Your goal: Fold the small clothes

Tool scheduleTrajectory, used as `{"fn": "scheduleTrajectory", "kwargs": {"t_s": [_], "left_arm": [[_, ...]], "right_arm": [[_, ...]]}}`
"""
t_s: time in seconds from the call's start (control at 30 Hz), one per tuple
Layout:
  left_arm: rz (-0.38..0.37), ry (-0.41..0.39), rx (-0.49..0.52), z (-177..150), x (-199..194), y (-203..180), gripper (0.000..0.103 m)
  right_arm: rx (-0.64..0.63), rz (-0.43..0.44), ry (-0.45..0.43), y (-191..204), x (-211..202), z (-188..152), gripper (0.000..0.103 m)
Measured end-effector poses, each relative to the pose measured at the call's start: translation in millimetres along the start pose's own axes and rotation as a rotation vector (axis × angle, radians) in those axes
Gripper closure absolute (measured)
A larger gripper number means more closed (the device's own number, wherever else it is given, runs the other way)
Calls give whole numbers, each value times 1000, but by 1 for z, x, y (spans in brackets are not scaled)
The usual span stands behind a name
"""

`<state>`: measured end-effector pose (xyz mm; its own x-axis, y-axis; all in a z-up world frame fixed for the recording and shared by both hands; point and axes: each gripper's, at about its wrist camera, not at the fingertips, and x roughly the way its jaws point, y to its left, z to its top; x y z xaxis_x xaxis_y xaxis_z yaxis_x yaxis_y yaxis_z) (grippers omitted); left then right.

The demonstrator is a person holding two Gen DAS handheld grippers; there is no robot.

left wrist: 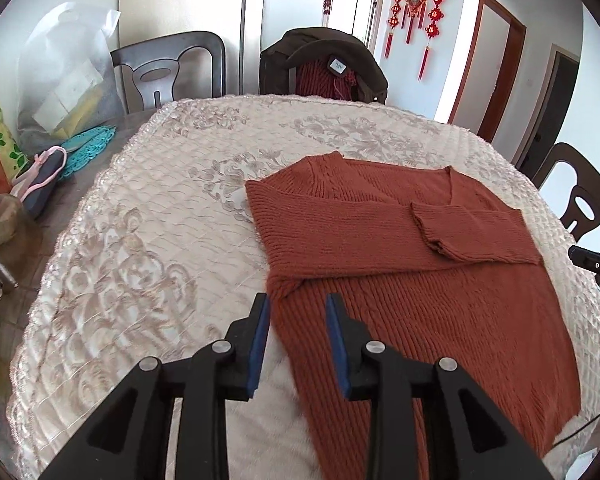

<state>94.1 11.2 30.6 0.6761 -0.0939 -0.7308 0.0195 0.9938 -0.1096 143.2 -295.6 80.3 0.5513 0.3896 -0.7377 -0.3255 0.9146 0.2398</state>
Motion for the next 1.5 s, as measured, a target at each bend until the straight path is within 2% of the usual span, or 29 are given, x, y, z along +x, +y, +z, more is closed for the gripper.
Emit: {"fn": "scheduleTrajectory", "kwargs": {"t_s": [0.2, 0.3, 0.53, 0.6, 0.63, 0.77, 0.83, 0.9, 1.07, 1.2, 1.27, 1.33, 1.37, 1.4, 1.43, 1.5], "left_arm": [[-11, 5, 11, -18, -27, 7, 71], [-36, 7, 3, -33, -41, 10, 64], [-153, 89, -87, -77, -43, 9, 63], [-162, 106, -100, -85, -39, 6, 63], [-157, 86, -97, -88, -42, 4, 62], [-201, 95, -110, -95, -47, -3, 62], [-207, 95, -106, -99, -49, -7, 62], [-207, 84, -102, -103, -53, -11, 62], [-264, 92, -161, -111, -58, -10, 62], [-293, 92, -180, -108, -52, -11, 61], [-314, 85, -193, -105, -49, -11, 61], [-319, 77, -192, -104, -49, -11, 61], [-316, 72, -191, -105, -49, -11, 63], [-318, 70, -185, -106, -49, -12, 70], [-337, 85, -179, -107, -46, -14, 91], [-346, 89, -181, -109, -43, -16, 95]], "right_arm": [[-1, 47, 34, 2, -22, -21, 65], [19, 76, 57, 0, -31, -38, 64], [163, 186, 123, -8, -24, -96, 63], [202, 207, 127, -8, -19, -107, 63], [209, 209, 105, -8, -21, -109, 62], [261, 315, 136, -3, -17, -117, 62], [241, 308, 120, 3, -19, -120, 62], [251, 336, 132, 4, -19, -121, 62], [293, 405, 153, 7, -17, -130, 62], [292, 406, 135, 10, -13, -126, 62], [307, 409, 131, 10, -8, -124, 65], [298, 392, 137, 10, -5, -123, 77], [296, 387, 139, 11, -4, -123, 80], [291, 381, 138, 11, -3, -124, 86], [286, 376, 137, 11, -4, -124, 90], [290, 374, 131, 10, -5, -125, 95]]}}
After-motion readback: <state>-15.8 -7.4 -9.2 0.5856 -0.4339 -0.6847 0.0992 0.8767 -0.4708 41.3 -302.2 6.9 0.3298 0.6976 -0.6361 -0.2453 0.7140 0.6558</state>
